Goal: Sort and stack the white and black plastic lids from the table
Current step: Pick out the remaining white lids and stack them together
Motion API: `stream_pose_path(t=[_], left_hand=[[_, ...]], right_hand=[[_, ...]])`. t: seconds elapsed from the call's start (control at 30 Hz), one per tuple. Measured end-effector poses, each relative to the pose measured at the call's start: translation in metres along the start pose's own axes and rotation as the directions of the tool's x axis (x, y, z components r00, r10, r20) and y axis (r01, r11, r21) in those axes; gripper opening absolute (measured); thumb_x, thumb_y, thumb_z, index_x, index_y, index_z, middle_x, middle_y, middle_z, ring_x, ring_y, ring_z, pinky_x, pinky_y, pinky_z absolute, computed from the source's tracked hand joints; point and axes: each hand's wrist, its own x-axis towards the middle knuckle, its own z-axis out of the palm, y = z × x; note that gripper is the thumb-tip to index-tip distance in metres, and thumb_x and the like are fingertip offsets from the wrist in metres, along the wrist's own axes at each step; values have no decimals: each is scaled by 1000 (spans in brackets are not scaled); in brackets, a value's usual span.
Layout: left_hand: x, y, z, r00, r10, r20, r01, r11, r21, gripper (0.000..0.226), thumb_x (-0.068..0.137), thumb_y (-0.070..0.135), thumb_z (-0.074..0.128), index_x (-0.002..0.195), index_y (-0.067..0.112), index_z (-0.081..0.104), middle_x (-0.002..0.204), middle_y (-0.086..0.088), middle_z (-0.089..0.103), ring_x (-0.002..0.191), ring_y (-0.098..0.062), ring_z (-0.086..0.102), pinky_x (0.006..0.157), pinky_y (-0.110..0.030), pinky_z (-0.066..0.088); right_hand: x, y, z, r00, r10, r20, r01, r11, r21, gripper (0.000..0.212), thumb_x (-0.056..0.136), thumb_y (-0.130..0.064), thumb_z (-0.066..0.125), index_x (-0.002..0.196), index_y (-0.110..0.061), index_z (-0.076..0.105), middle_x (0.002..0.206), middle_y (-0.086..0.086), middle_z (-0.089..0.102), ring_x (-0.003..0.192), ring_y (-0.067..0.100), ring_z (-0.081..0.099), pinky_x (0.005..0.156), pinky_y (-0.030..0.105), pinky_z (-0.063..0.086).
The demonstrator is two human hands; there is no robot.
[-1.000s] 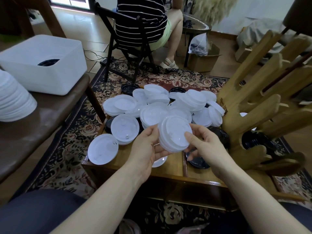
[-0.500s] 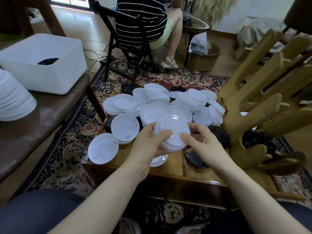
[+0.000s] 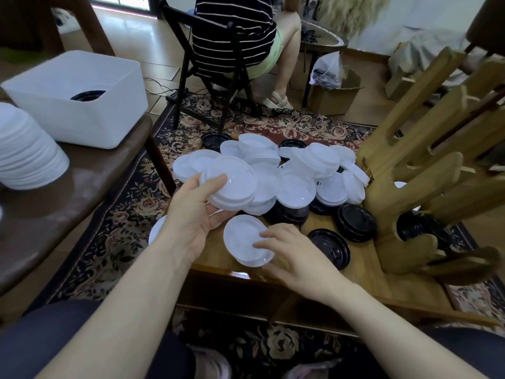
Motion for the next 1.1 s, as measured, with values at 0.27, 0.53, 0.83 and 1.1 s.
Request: stream_pose_path(t=[0.27, 0.53, 0.83, 1.1], left_hand=[[0, -6, 1, 999, -42, 8, 42, 998, -47, 28, 94, 15, 63, 122, 16, 62, 123, -11, 70, 92, -22, 69, 76, -35, 61], [-3, -18, 7, 995, -93, 38, 95, 994, -49, 32, 93, 15, 62, 125, 14, 61, 123, -9, 70, 92, -23, 70, 71, -33, 62], [-6, -21, 9, 990, -133, 40, 135, 990, -41, 39, 93, 15, 62, 131, 9, 59, 130, -15, 66, 93, -26, 69, 63, -30, 63], [-5, -24, 9, 989, -143, 45, 144, 989, -36, 37, 93, 15, 62, 129, 8, 59, 128, -16, 67, 98, -27, 69, 64, -31, 63]], right_hand=[[-3, 6, 11, 999, -37, 28, 44, 948, -316, 32, 61, -26, 86, 87, -23, 67, 93, -6, 62, 97, 22, 64, 71, 29, 47], [-11, 22, -2, 981, 149, -128, -190, 881, -432, 54, 76, -71, 41, 64, -23, 62, 74, -8, 60, 90, 21, 60, 70, 35, 45], [-10, 16, 2, 986, 121, -113, -158, 887, -435, 20, 70, -41, 72, 67, -23, 64, 65, -9, 58, 72, 19, 60, 65, 34, 45], [-10, 6, -40, 906, 380, -185, -379, 925, 42, 16, 94, -22, 56, 80, -24, 63, 74, -13, 63, 70, 10, 57, 67, 31, 41]])
